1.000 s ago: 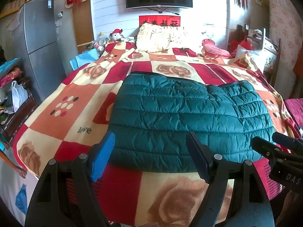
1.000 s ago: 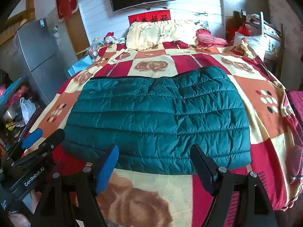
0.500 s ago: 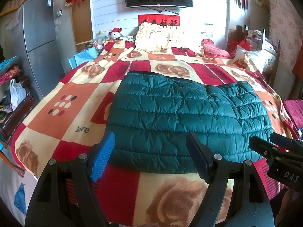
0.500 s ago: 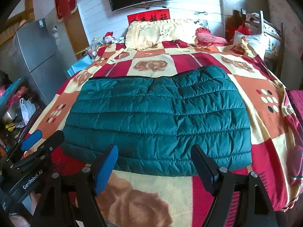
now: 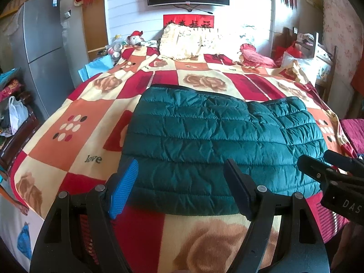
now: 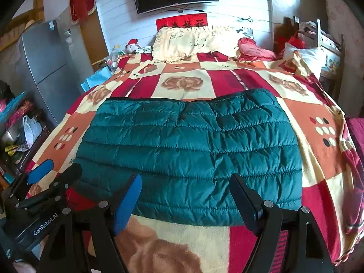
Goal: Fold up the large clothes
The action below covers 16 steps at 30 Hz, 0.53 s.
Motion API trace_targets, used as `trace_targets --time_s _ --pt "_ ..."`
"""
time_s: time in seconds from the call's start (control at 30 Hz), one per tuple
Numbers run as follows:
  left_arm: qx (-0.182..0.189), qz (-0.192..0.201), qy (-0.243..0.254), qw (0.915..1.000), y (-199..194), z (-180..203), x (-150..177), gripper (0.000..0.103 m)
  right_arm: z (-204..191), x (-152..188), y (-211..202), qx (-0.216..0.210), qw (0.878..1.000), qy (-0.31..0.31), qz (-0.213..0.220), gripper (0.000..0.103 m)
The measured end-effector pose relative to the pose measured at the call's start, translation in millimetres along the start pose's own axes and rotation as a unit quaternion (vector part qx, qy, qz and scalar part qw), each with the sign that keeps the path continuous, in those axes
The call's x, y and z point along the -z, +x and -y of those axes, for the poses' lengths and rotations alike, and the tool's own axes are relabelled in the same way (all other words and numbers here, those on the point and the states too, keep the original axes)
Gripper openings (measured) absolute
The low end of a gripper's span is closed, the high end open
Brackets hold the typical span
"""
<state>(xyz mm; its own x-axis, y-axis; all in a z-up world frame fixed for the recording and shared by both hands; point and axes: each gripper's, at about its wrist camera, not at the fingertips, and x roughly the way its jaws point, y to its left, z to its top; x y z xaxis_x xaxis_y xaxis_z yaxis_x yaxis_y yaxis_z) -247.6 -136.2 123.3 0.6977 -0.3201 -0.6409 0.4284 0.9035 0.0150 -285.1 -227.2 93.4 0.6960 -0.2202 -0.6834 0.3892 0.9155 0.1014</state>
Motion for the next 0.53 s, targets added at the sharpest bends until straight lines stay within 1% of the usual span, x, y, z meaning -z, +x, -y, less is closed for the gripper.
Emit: trace_targets --time_s 0.27,0.47,0.53 --pt "-0.001 -0.006 -0.001 1.0000 11.8 -0.4 -3.8 0.078 -1.7 -3.3 15.2 -0.001 1.000 0.000 -0.013 0.077" --pt "-0.006 0.009 0.003 0.9999 15.0 1.0 -7.2 0.078 1.2 -5.1 23.4 0.002 1.000 0.002 -0.020 0.077" --pt "-0.004 0.008 0.003 1.0000 17.3 -1.2 -8.4 0.078 2.9 -6.5 25.7 0.004 1.000 0.002 -0.020 0.077"
